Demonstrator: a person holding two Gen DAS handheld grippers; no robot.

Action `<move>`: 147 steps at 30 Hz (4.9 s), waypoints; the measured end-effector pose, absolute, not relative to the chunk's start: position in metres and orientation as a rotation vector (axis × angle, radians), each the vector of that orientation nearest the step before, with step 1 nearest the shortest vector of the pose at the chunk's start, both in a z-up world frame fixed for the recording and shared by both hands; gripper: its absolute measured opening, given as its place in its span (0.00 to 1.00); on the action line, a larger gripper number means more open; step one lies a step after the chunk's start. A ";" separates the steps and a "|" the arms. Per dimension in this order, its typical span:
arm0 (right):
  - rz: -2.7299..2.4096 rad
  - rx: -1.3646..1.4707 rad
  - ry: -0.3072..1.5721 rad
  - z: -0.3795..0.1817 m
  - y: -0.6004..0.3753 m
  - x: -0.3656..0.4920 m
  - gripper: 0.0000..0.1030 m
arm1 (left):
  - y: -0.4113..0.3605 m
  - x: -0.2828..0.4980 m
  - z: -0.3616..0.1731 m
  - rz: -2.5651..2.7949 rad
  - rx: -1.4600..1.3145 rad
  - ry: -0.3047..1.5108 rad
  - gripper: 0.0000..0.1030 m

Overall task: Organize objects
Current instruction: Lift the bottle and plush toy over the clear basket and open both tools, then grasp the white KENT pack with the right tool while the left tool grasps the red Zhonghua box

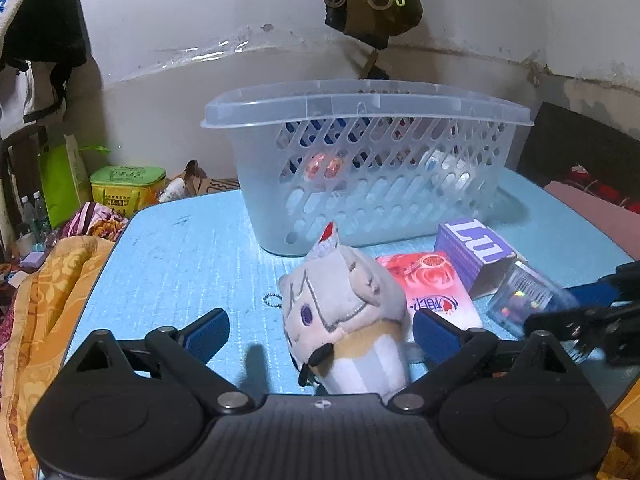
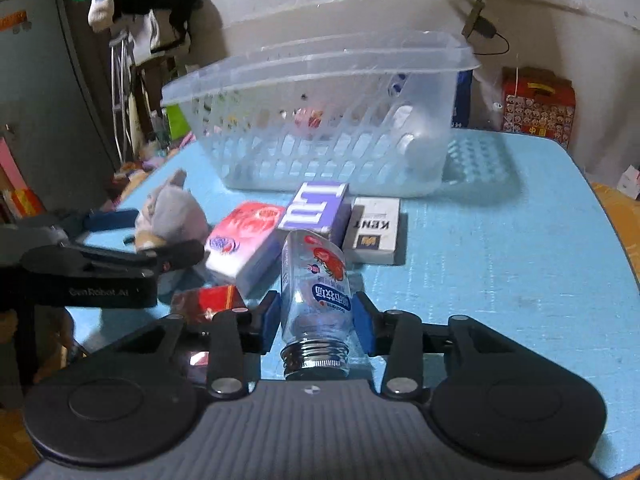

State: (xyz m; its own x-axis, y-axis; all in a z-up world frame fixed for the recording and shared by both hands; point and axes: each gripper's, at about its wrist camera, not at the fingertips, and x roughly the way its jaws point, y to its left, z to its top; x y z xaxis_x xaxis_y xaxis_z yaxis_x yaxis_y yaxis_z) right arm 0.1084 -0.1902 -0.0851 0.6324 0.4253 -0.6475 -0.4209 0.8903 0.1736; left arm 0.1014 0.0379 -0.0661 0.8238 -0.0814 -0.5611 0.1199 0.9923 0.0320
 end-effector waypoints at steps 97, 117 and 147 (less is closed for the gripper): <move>0.374 -0.061 0.303 0.032 -0.168 0.190 0.42 | 0.037 0.166 0.068 -0.119 -0.105 0.285 0.64; 0.311 -0.069 0.245 0.009 -0.167 0.195 1.00 | 0.062 0.197 0.040 -0.040 -0.193 0.266 0.92; 0.462 0.148 0.552 -0.073 -0.225 0.107 0.99 | -0.011 0.063 -0.081 -0.402 0.134 0.641 0.89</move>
